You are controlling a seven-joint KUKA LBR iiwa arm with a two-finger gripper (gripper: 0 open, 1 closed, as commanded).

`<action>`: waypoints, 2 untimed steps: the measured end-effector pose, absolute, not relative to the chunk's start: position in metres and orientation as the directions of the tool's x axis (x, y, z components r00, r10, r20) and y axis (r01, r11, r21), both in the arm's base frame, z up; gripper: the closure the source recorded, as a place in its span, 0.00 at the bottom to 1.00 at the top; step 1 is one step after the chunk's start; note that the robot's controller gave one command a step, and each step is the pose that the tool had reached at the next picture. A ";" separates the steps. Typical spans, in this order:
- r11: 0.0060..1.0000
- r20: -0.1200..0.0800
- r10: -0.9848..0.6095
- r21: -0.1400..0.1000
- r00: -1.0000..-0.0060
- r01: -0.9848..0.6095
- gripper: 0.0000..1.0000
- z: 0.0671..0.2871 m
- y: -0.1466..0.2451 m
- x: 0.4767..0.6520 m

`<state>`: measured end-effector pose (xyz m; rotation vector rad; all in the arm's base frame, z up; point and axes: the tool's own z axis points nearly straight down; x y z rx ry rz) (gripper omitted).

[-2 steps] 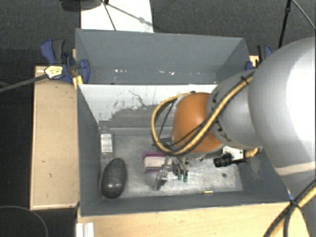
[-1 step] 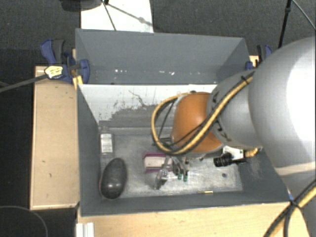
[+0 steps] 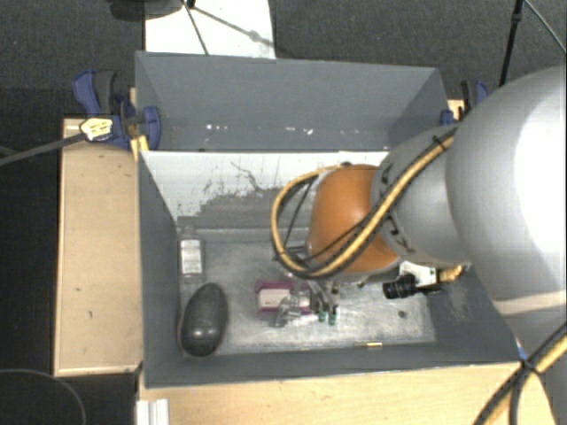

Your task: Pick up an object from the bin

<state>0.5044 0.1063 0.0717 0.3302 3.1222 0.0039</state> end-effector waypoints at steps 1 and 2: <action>0.978 -0.003 0.210 0.002 -0.978 0.210 1.00 0.083 0.106 0.505; 0.978 -0.004 0.210 0.002 -0.978 0.210 1.00 0.096 0.106 0.505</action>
Offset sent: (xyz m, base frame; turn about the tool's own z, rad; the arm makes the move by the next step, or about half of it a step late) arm -0.0002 0.0001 0.0107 0.0000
